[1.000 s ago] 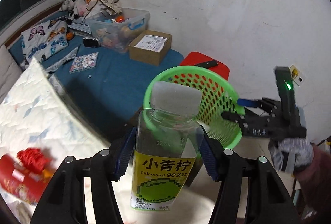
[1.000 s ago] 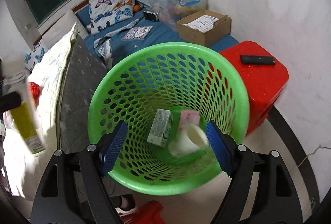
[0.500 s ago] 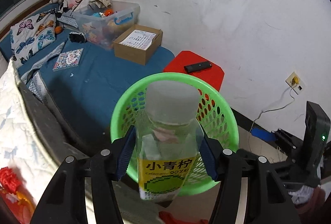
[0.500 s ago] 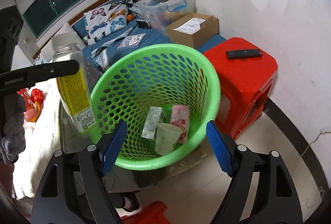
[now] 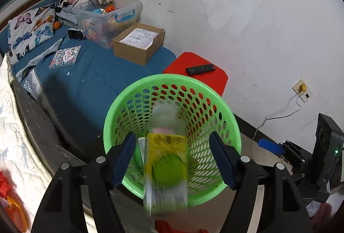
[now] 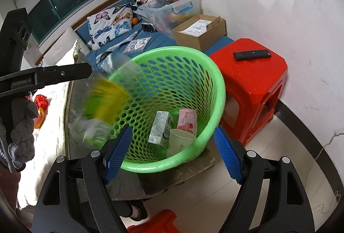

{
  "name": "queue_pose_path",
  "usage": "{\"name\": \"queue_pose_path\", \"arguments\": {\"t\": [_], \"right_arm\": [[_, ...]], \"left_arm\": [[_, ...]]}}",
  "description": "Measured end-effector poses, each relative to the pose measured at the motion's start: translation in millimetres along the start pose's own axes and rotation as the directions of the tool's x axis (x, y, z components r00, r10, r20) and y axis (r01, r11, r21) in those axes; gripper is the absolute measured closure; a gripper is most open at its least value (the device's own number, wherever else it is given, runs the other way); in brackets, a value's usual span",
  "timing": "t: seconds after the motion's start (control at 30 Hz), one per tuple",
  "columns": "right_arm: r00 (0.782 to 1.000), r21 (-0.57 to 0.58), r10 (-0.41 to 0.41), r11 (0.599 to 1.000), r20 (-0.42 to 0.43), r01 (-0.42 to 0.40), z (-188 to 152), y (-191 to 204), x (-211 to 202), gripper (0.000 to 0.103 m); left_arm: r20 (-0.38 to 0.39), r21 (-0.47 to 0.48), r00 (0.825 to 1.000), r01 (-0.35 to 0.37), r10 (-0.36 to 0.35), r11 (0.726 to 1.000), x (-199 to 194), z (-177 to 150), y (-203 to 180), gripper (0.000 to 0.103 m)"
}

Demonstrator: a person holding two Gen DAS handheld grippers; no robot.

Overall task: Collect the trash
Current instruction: 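Drop the paper cup into the basket with the right gripper while the left gripper drops the bottle in, then move both tools back toward the red cup on the mattress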

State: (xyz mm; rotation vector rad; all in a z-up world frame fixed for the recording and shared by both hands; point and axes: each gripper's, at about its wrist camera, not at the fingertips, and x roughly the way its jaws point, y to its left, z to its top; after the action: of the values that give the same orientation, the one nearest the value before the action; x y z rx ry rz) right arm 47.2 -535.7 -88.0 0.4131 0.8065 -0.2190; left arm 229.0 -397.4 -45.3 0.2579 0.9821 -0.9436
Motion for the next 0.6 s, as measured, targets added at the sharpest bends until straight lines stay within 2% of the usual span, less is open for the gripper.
{"name": "queue_pose_path", "arguments": {"t": [0.33, 0.6], "right_arm": [[1.000, -0.041, 0.021, 0.999, 0.004, -0.021, 2, 21, -6, 0.025], [0.997, -0.126, 0.077, 0.989, -0.002, -0.077, 6, 68, -6, 0.024]], "left_arm": [[0.072, -0.017, 0.997, -0.001, 0.002, 1.000, -42, -22, 7, 0.035], [0.143, -0.086, 0.985, -0.084, 0.095, 0.993, -94, -68, 35, 0.035]]}}
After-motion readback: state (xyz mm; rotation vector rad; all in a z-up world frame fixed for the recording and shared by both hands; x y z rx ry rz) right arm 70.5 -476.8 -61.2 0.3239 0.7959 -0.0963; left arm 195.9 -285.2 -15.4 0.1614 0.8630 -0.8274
